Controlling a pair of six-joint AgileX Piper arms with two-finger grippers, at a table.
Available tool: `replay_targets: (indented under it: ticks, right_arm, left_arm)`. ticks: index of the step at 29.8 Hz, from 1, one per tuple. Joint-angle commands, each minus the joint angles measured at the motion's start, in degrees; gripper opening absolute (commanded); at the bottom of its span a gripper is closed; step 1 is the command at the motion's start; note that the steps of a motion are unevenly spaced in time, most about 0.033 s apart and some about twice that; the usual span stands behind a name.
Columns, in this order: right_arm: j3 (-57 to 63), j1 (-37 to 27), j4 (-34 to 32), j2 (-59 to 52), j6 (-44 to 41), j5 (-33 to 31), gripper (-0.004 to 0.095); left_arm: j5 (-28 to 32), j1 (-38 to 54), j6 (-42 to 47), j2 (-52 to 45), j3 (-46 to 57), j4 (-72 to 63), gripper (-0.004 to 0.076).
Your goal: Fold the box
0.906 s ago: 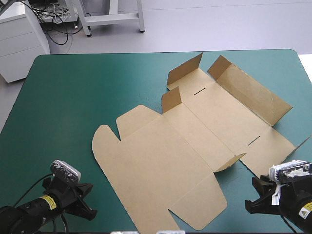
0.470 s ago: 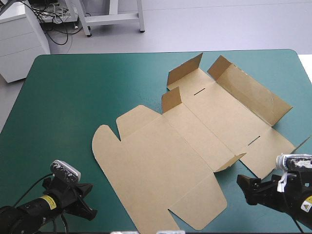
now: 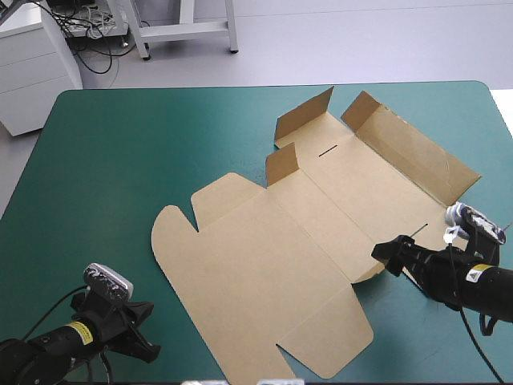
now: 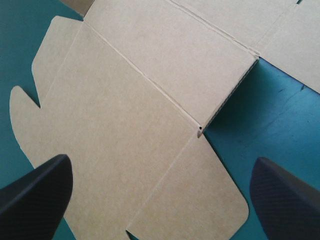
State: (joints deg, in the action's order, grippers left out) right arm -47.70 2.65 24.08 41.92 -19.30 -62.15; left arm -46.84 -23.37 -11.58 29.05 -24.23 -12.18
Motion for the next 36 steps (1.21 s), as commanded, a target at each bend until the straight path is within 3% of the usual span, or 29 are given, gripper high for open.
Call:
replay_targets:
  ticks: [1, 10, 17, 36]
  right_arm:
    - [-1.8, 0.3, 1.8, 2.7, -2.4, 4.5, 0.0883]
    - [-1.8, 0.3, 0.9, 7.4, -7.3, 6.4, 0.0883]
    - [-1.7, 0.3, -5.4, 12.1, -12.5, 7.5, 0.0883]
    - [-1.7, 0.3, -1.3, 25.1, -9.5, 8.3, 0.0883]
  left_arm:
    - [2.9, -0.2, 0.0, 0.3, -1.4, -1.2, -0.0032]
    - [2.9, -0.2, 0.0, 0.3, -1.4, -1.4, -0.0032]
    - [2.9, -0.2, 0.0, 0.3, -1.4, -1.4, -0.0032]
    - [2.8, -0.2, 0.0, 0.3, -1.4, -1.4, -0.0032]
